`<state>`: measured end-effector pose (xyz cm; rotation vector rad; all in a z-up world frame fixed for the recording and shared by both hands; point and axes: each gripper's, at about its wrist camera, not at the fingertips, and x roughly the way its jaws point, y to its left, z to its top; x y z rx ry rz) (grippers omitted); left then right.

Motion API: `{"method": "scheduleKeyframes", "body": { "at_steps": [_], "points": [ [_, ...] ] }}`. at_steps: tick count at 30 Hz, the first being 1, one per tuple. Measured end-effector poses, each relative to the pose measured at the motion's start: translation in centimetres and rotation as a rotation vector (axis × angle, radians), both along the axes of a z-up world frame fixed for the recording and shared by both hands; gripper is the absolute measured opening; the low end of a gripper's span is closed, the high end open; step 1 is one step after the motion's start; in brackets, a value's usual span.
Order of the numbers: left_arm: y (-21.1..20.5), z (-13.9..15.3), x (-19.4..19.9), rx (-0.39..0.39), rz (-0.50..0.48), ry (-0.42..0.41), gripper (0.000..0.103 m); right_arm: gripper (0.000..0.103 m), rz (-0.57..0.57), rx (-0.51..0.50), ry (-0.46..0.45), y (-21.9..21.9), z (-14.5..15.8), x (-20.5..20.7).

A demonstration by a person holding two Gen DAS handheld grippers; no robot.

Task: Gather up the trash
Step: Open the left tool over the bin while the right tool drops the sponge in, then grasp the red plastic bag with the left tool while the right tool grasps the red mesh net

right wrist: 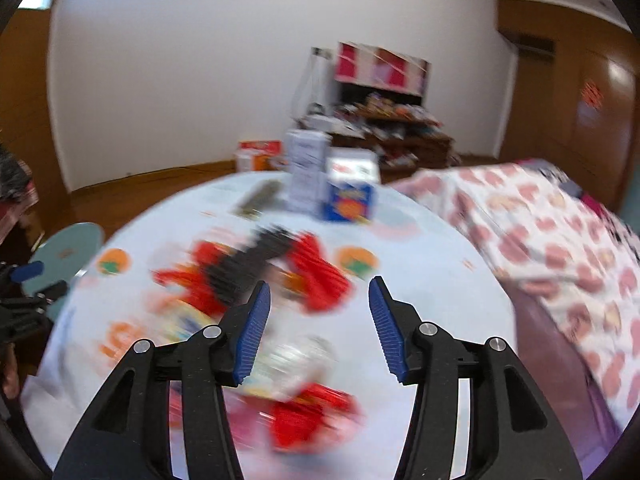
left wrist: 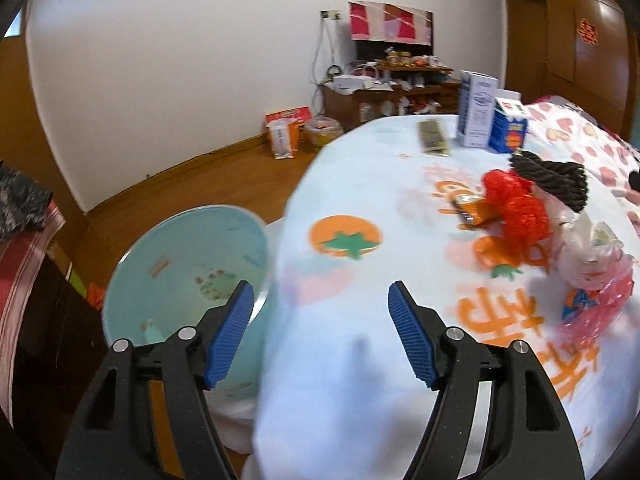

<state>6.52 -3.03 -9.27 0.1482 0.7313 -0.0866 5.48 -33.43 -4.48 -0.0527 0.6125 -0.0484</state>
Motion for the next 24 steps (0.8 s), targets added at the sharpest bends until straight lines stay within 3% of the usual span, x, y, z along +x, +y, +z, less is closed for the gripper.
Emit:
{"method": "scheduleKeyframes", "body": {
  "at_steps": [8, 19, 24],
  "points": [
    [-5.6, 0.4, 1.4, 0.014, -0.073, 0.002, 0.069, 0.052, -0.094, 0.065, 0.055, -5.3, -3.7, 0.9],
    [-11.1, 2.2, 3.2, -0.011, -0.16, -0.022, 0.07, 0.055, -0.127, 0.072, 0.051, -7.8, -4.5, -0.9],
    [-14.0, 1.0, 4.8, -0.01, -0.209, 0.017, 0.07, 0.055, -0.127, 0.091, 0.048, -8.3, -5.0, -0.7]
  ]
}}
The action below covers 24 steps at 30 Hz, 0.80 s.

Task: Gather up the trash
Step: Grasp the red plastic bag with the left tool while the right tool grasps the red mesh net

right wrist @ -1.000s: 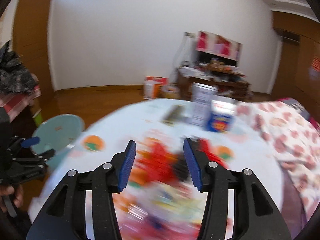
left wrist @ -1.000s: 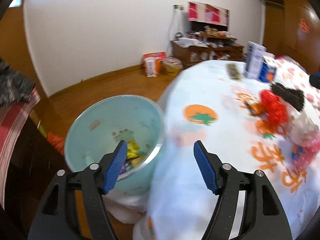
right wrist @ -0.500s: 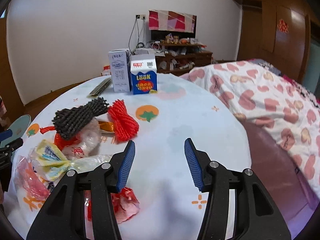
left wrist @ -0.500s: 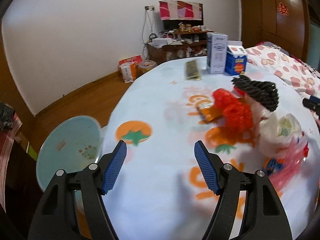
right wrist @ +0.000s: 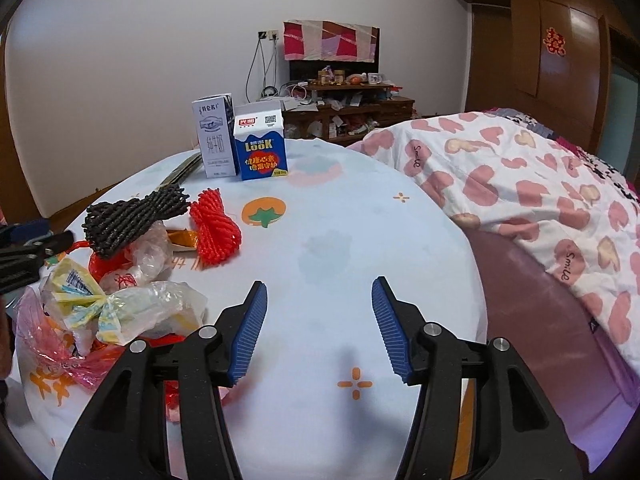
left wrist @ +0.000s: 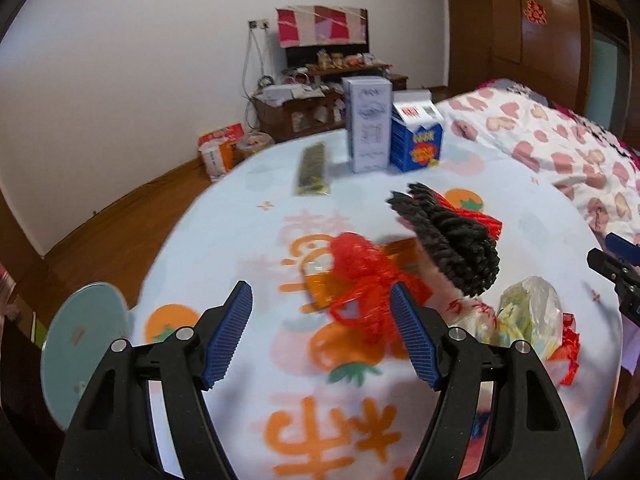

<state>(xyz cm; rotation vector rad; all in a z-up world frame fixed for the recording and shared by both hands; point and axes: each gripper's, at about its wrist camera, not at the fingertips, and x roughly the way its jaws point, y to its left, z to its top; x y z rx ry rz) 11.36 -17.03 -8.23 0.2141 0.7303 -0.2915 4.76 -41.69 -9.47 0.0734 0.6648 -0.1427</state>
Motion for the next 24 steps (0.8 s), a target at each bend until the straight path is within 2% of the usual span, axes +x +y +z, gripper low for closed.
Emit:
{"method": "scheduleKeyframes", "body": {
  "at_steps": [2, 3, 4, 5, 7, 11, 17, 22, 24],
  "points": [
    [-1.1, -1.0, 0.7, 0.007, -0.024, 0.032, 0.068, 0.055, 0.001, 0.009, 0.002, -0.1, -0.3, 0.3],
    [-1.5, -1.4, 1.0, 0.005, -0.037, 0.046, 0.063, 0.055, 0.002, 0.013, 0.002, -0.1, -0.3, 0.3],
    [-1.9, -1.9, 1.3, -0.011, -0.065, 0.079, 0.05, 0.055, 0.003, 0.019, 0.001, -0.2, -0.3, 0.4],
    [-2.1, -2.3, 1.5, -0.024, -0.09, 0.107, 0.031, 0.055, 0.005, 0.023, -0.001, -0.2, -0.3, 0.5],
    [-2.6, -2.5, 1.4, -0.026, -0.13, 0.112, 0.011, 0.055, 0.009, 0.027, -0.009, -0.2, 0.1, 0.8],
    [-2.5, -1.6, 0.8, -0.017, -0.149, 0.073, 0.006, 0.055, 0.029, 0.024, -0.02, 0.2, 1.1, 2.5],
    [0.7, 2.2, 0.2, -0.036, -0.108, -0.025, 0.006, 0.054, 0.066, 0.022, 0.001, 1.6, 2.0, 6.8],
    [4.3, 3.8, 0.4, -0.065, -0.037, -0.055, 0.006, 0.052, 0.139, 0.032, 0.108, 3.4, 0.5, 11.3],
    [5.5, 3.7, 0.4, -0.057, -0.012, -0.067, 0.006, 0.046, 0.158, 0.033, 0.157, 3.9, -0.6, 12.7]
  ]
}}
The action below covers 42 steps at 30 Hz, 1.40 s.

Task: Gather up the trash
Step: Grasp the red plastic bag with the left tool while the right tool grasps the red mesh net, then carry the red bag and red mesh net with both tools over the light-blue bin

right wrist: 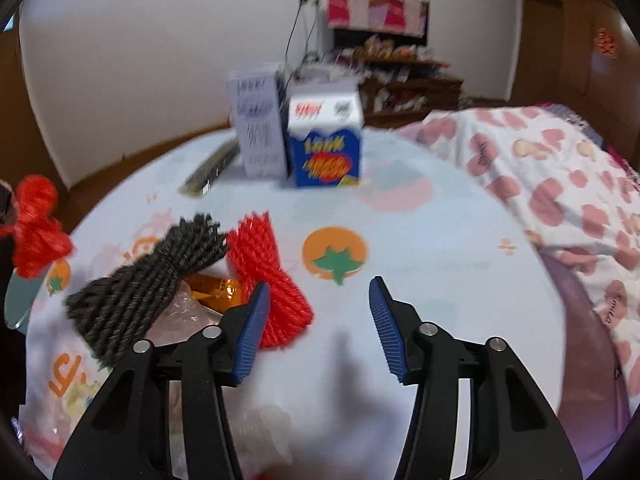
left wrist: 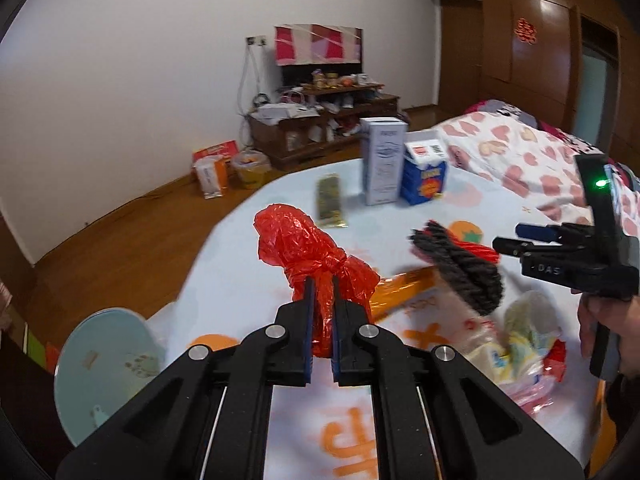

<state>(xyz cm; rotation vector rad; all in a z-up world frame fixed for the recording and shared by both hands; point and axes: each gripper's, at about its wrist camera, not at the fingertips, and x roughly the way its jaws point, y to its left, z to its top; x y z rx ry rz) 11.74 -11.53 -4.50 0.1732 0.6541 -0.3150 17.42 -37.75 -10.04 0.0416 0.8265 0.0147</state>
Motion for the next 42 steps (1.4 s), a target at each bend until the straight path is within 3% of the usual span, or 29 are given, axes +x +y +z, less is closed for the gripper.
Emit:
{"method": "scheduleKeyframes", "body": {
  "at_steps": [5, 9, 15, 22, 42],
  "points": [
    [2.0, -1.1, 0.1, 0.015, 0.043, 0.021, 0.006, 0.013, 0.063, 0.014, 0.093, 1.0, -2.4, 1.5],
    [3.5, -1.2, -0.1, -0.002, 0.073, 0.025, 0.006, 0.012, 0.05, 0.007, 0.05, 1.2, -1.5, 0.4],
    [5.9, 0.0, -1.1, -0.028, 0.116, -0.007, 0.006, 0.012, -0.001, -0.04, -0.074, 2.1, 3.0, -0.9],
    [8.0, 0.6, -1.8, -0.044, 0.155, -0.016, 0.006, 0.012, 0.062, -0.023, -0.185, 6.2, 6.4, -1.8],
    [15.1, 1.5, -3.7, -0.023, 0.327, -0.081, 0.006, 0.012, 0.283, -0.021, -0.206, 20.1, 6.7, -1.0]
  ]
}}
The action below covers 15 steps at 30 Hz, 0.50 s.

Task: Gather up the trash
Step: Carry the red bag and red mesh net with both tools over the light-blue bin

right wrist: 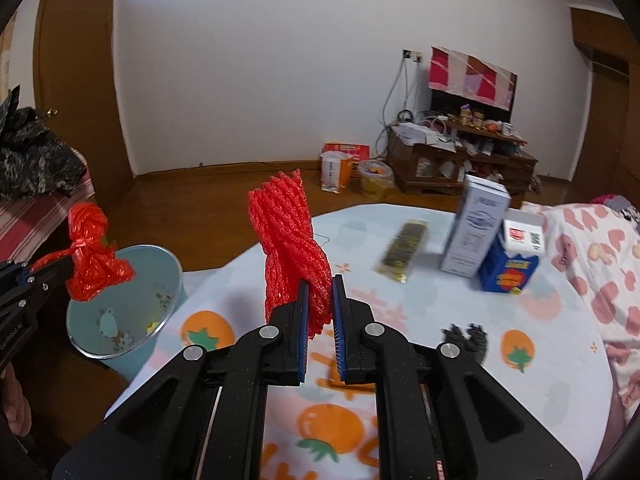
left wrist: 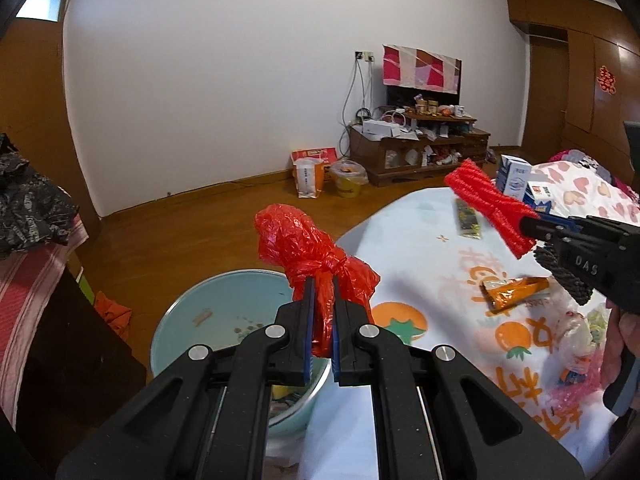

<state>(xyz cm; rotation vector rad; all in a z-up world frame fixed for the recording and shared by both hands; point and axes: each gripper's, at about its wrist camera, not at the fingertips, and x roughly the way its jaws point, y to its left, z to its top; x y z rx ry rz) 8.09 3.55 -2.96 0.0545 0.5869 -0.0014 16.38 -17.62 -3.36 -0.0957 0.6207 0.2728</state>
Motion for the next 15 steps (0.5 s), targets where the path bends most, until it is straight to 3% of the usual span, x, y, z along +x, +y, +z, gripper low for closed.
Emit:
{"method": "scheduleKeyframes", "body": {
  "at_steps": [15],
  "points": [
    [3.1, 0.0, -0.7, 0.014, 0.054, -0.006, 0.006, 0.012, 0.117, -0.03, -0.008, 6.3, -0.7, 0.2]
  ]
}}
